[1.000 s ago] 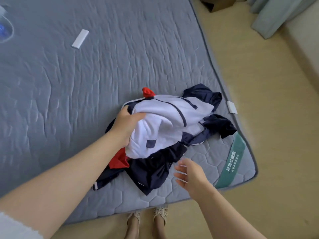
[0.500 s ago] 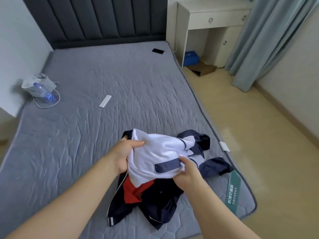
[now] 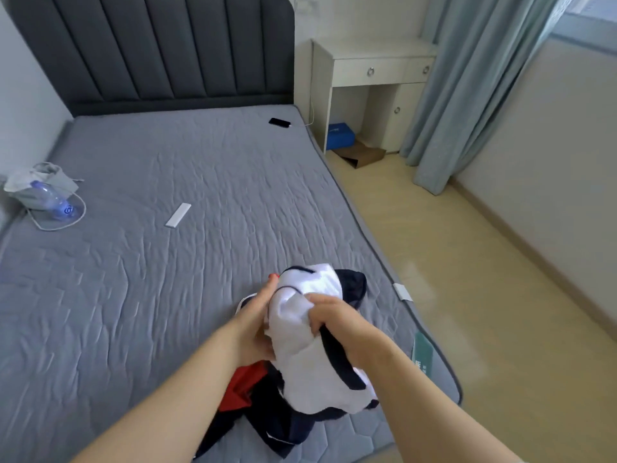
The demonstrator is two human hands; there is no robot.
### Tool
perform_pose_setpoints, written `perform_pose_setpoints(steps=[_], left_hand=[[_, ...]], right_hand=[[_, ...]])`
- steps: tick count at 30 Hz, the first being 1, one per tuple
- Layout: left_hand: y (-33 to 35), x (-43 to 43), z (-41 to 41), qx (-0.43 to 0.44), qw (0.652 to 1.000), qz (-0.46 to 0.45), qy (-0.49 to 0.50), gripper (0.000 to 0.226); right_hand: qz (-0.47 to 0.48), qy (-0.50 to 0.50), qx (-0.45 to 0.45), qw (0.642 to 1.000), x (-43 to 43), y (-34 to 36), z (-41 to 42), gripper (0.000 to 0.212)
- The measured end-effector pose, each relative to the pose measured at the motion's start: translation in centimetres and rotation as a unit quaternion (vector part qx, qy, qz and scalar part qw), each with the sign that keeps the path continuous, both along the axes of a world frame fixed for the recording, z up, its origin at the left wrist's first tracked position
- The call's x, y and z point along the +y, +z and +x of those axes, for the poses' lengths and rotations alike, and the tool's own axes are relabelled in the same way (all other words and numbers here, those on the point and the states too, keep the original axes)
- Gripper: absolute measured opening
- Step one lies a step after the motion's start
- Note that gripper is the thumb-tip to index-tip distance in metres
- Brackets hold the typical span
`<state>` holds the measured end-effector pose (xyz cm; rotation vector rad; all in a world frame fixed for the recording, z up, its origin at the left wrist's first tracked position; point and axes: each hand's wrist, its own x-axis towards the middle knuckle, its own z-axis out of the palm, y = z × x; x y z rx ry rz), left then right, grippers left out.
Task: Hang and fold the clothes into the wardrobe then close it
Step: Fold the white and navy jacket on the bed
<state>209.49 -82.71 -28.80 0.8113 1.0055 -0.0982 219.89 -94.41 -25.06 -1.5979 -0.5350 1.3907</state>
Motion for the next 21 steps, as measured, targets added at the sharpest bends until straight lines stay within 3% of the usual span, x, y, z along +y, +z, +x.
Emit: perform_pose_setpoints(steps=[2,4,6,8,10,12,14,18,20,21], left_hand=[[-0.2,-0.9,0.3,0.012,1.0,0.016,-0.011,0.038],[-0.3,-1.7,0.5,0.008,0.999,0.042,-0.034,0.019],[-0.1,-2.2,0.7,0.054,0.998,0.021,-0.008,0.025],[0.2,-2.3,0.3,0.024,0.999,0.003,0.049,0.031],[0.8,-2.5,0.0,-0.044,0.998,0.013,0.048,0.022],[1.7,-2.8,-0.3,-0.093,0.995,0.019,0.026,0.012],[2.3,-3.0,-0.9,-0.124,0.992,0.026,0.007,0.013],[2.8,-2.3,-2.5,-0.07,0.972,0.158,-0.162,0.028],[2.5,-1.5,-2.6,0.045,0.924,0.305,-0.225,0.031],[2.3,-1.2,-2.4,0.095,0.904,0.373,-0.186,0.028]], right_hand=[[-0.014,0.039,0.0,0.999,-0.8,-0.6,-1.1,0.031],[-0.014,0.036,0.064,0.997,-2.2,-1.8,-1.3,0.025],[-0.035,-0.029,0.158,0.986,-4.0,-3.2,-1.2,0.01],[-0.104,-0.146,0.189,0.965,-5.2,-4.7,-1.1,0.026],[-0.132,-0.287,0.232,0.92,-5.4,-6.0,-0.7,0.047],[-0.078,-0.358,0.303,0.88,-4.5,-6.0,-0.4,0.056],[-0.004,-0.338,0.346,0.875,-3.4,-5.2,0.2,0.049],[0.003,-0.294,0.211,0.932,-1.7,-4.3,0.7,0.01],[0.017,-0.287,0.067,0.955,-1.3,-4.1,0.9,0.024],[0.032,-0.238,-0.015,0.971,-1.2,-3.7,0.8,0.025]])
